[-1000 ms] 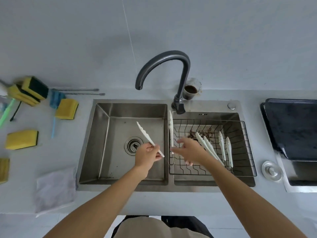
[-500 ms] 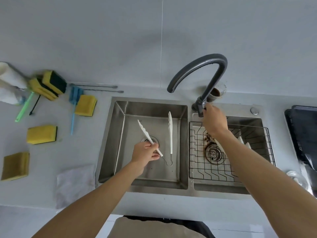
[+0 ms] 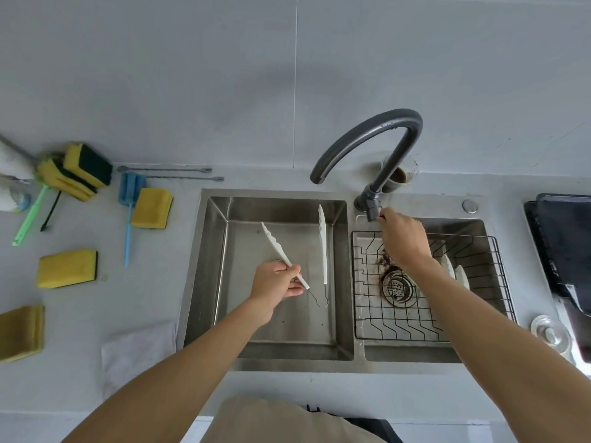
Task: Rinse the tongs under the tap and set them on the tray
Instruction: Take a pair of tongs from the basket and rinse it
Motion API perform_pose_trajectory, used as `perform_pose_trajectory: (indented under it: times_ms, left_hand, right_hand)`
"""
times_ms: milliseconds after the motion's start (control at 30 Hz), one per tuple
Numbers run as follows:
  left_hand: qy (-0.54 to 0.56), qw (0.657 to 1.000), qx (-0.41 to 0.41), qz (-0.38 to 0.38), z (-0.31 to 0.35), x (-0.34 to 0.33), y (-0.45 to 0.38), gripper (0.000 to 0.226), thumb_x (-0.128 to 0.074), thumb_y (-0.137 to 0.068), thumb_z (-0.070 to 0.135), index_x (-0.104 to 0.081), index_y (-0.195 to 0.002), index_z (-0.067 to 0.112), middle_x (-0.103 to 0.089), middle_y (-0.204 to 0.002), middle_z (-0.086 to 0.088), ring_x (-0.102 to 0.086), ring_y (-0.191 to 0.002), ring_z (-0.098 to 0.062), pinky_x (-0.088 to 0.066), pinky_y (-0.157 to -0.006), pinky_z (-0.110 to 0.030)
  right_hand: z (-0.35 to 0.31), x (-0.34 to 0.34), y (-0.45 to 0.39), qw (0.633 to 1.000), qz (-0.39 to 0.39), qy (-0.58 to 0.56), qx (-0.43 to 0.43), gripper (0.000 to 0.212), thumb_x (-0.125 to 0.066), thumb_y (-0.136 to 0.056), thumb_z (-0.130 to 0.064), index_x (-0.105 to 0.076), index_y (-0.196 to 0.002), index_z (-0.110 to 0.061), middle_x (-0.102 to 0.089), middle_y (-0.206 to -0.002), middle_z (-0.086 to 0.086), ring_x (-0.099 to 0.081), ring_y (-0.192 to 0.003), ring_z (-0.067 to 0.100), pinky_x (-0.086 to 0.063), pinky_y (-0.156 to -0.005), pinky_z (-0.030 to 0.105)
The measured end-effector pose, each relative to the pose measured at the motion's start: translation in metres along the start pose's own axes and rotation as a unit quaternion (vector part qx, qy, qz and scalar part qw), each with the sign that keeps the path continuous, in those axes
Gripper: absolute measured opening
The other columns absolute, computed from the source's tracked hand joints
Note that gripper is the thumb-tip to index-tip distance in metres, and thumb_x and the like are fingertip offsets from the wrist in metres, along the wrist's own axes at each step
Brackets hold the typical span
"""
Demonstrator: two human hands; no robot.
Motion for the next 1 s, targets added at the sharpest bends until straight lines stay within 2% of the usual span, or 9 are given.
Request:
perform_pose_trajectory:
  times_ms: [200, 400, 567, 667, 767, 800, 867, 933, 1000]
  left_hand:
    - [-0.003, 1.000, 0.004, 0.000, 0.002, 0.001, -0.005, 0.019, -0.068, -0.098, 0.011, -0.074, -0.098, -0.008, -0.077, -0.087, -0.019, -0.080, -0.078, -0.028, -0.065, -0.071, -0.033]
    - [-0.004, 1.000, 0.004, -0.003, 0.005, -0.003, -0.006, 0.019, -0.068, -0.098, 0.010, -0.074, -0.096, -0.007, -0.078, -0.087, -0.020, -0.080, -0.080, -0.029, -0.066, -0.075, -0.036]
    - [-0.006, 1.000, 0.003, -0.004, 0.006, -0.005, -0.005, 0.019, -0.068, -0.099, 0.010, -0.074, -0.097, -0.007, -0.077, -0.087, -0.019, -0.080, -0.082, -0.030, -0.066, -0.079, -0.039]
    - [0.000, 1.000, 0.004, -0.006, 0.009, -0.007, -0.006, 0.020, -0.067, -0.099, 0.010, -0.074, -0.098, -0.009, -0.077, -0.085, -0.019, -0.080, -0.081, -0.030, -0.066, -0.078, -0.038]
    - [0.009, 1.000, 0.004, -0.007, 0.014, -0.007, -0.006, 0.020, -0.067, -0.099, 0.010, -0.073, -0.099, -0.010, -0.077, -0.081, -0.017, -0.080, -0.077, -0.028, -0.066, -0.074, -0.035]
    - [0.013, 1.000, 0.004, -0.006, 0.016, -0.007, -0.006, 0.020, -0.067, -0.099, 0.010, -0.072, -0.100, -0.010, -0.077, -0.080, -0.016, -0.080, -0.076, -0.027, -0.066, -0.073, -0.034]
    - [0.020, 1.000, 0.001, -0.007, 0.020, -0.008, -0.007, 0.020, -0.066, -0.099, 0.010, -0.072, -0.101, -0.010, -0.077, -0.082, -0.018, -0.080, -0.076, -0.027, -0.066, -0.072, -0.033]
    - [0.014, 1.000, -0.012, -0.008, 0.028, -0.011, -0.008, 0.020, -0.067, -0.099, 0.010, -0.072, -0.102, -0.009, -0.078, -0.087, -0.021, -0.080, -0.078, -0.029, -0.066, -0.073, -0.034]
    - [0.011, 1.000, -0.025, -0.010, 0.036, -0.016, -0.008, 0.018, -0.067, -0.099, 0.010, -0.072, -0.102, -0.007, -0.078, -0.091, -0.023, -0.080, -0.079, -0.030, -0.067, -0.074, -0.035]
  right_hand:
    - [0.003, -0.003, 0.002, 1.000, 0.017, 0.004, 0.002, 0.022, -0.051, -0.109, -0.018, -0.063, -0.106, -0.001, -0.072, -0.080, 0.016, -0.068, -0.067, 0.040, -0.042, -0.057, 0.037]
    - [0.004, -0.003, 0.005, 1.000, 0.021, -0.014, -0.004, 0.021, -0.052, -0.109, -0.018, -0.065, -0.109, -0.001, -0.072, -0.079, 0.015, -0.067, -0.066, 0.040, -0.047, -0.058, 0.040]
    - [0.003, -0.002, 0.006, 0.999, 0.014, -0.030, -0.022, 0.023, -0.050, -0.110, -0.020, -0.064, -0.111, -0.002, -0.072, -0.083, 0.015, -0.065, -0.070, 0.039, -0.039, -0.060, 0.037]
    - [0.000, -0.003, 0.009, 0.996, 0.009, -0.072, -0.054, 0.025, -0.050, -0.109, -0.024, -0.061, -0.119, -0.004, -0.072, -0.090, 0.013, -0.066, -0.078, 0.037, -0.045, -0.063, 0.040]
    - [-0.007, 0.000, 0.019, 0.989, 0.033, -0.118, -0.089, 0.035, -0.050, -0.108, -0.030, -0.050, -0.136, -0.009, -0.071, -0.090, 0.006, -0.067, -0.075, 0.030, -0.056, -0.069, 0.046]
    - [-0.011, 0.002, 0.025, 0.984, 0.055, -0.136, -0.102, 0.038, -0.051, -0.108, -0.033, -0.050, -0.137, -0.009, -0.071, -0.090, 0.004, -0.067, -0.075, 0.027, -0.056, -0.069, 0.044]
    - [-0.021, 0.003, 0.038, 0.971, 0.078, -0.185, -0.132, 0.038, -0.051, -0.107, -0.040, -0.060, -0.126, -0.009, -0.074, -0.093, 0.001, -0.067, -0.076, 0.022, -0.054, -0.071, 0.039]
    - [-0.037, -0.006, 0.046, 0.951, 0.017, -0.265, -0.157, 0.049, -0.048, -0.105, -0.053, -0.067, -0.108, -0.009, -0.074, -0.090, -0.001, -0.068, -0.076, 0.018, -0.056, -0.072, 0.037]
    - [-0.058, -0.019, 0.053, 0.921, -0.094, -0.343, -0.157, 0.062, -0.041, -0.104, -0.059, -0.066, -0.097, -0.003, -0.069, -0.081, 0.003, -0.064, -0.070, 0.018, -0.053, -0.069, 0.037]
Point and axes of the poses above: each hand's wrist, its own y-axis away from the middle knuckle, its own x-axis out of the back of the hand, z = x × y, the point moved 3 cm from there along -y, towards the middle knuckle
